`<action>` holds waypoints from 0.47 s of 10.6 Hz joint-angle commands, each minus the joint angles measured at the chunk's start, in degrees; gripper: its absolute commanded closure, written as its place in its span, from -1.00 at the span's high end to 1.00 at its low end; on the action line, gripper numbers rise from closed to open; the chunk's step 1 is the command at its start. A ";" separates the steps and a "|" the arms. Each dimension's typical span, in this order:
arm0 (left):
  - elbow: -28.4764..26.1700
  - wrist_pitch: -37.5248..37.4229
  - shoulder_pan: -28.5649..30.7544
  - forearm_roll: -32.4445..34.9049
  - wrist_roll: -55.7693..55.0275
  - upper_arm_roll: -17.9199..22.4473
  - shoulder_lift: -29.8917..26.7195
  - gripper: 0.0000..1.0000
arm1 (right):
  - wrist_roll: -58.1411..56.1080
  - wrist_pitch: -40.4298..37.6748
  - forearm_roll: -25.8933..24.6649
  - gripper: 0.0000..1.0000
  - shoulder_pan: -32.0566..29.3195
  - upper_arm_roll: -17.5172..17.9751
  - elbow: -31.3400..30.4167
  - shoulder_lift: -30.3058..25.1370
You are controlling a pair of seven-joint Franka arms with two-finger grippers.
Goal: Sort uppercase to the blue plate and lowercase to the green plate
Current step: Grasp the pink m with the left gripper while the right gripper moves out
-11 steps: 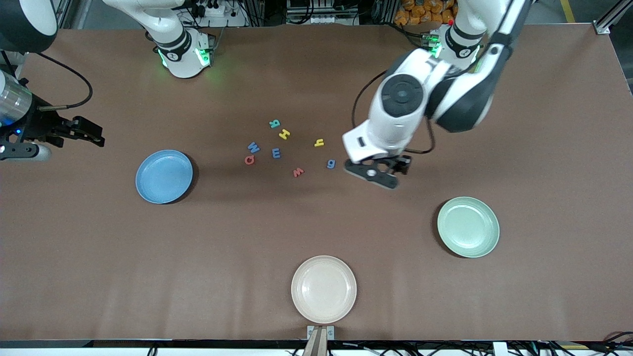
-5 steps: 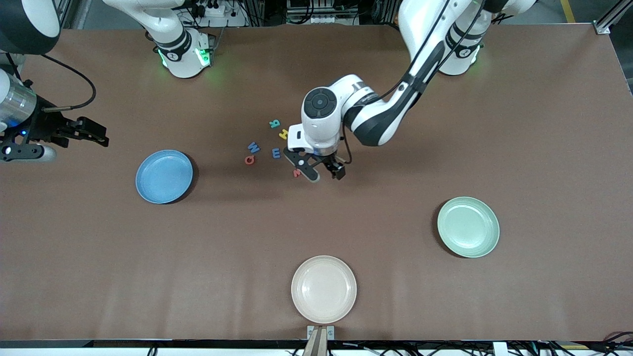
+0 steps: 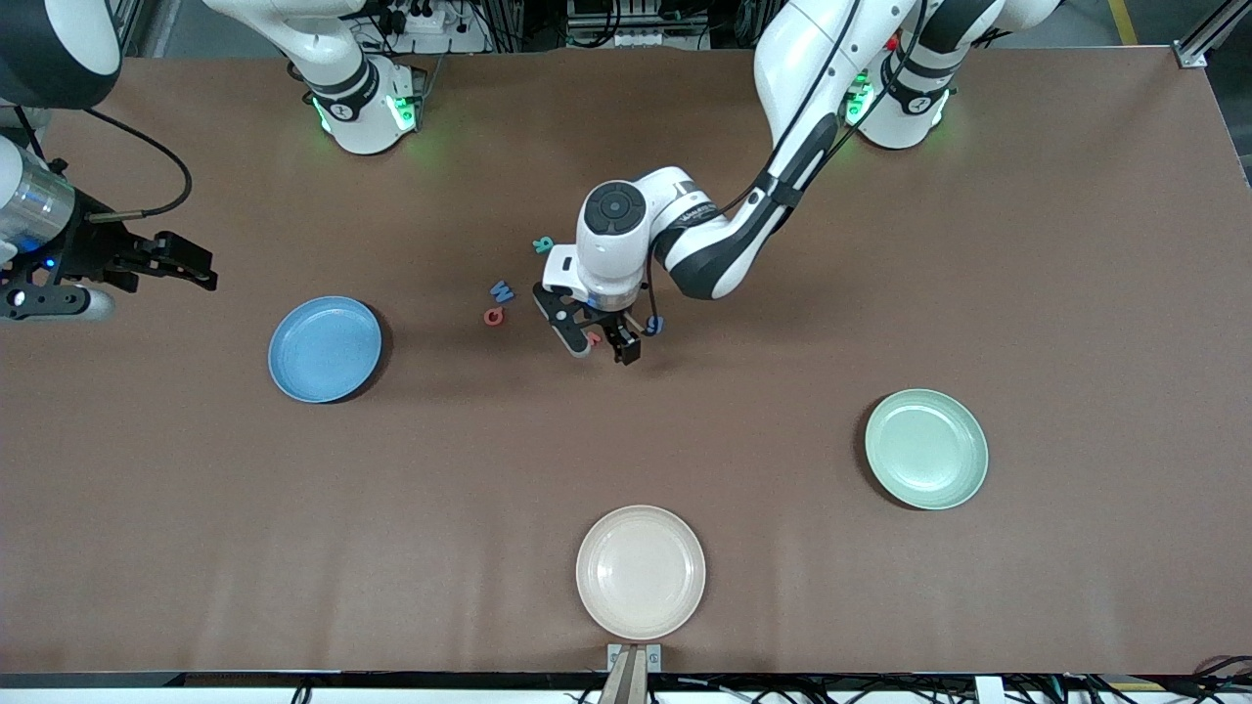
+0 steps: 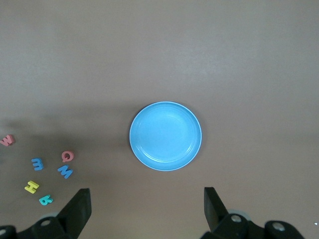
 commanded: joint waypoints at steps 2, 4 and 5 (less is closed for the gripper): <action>1.63 2.83 -1.57 1.43 -2.00 0.54 3.57 1.00 | 0.58 0.22 0.56 1.00 -0.40 0.42 -0.15 -0.14; 1.63 4.59 -1.57 1.43 -4.28 0.63 4.63 0.93 | 0.67 0.22 0.56 1.00 -0.40 0.42 -0.50 -0.14; 1.72 4.77 -1.57 1.35 -5.25 0.63 4.81 0.88 | 0.67 0.30 0.47 1.00 -0.32 0.42 -1.02 -0.14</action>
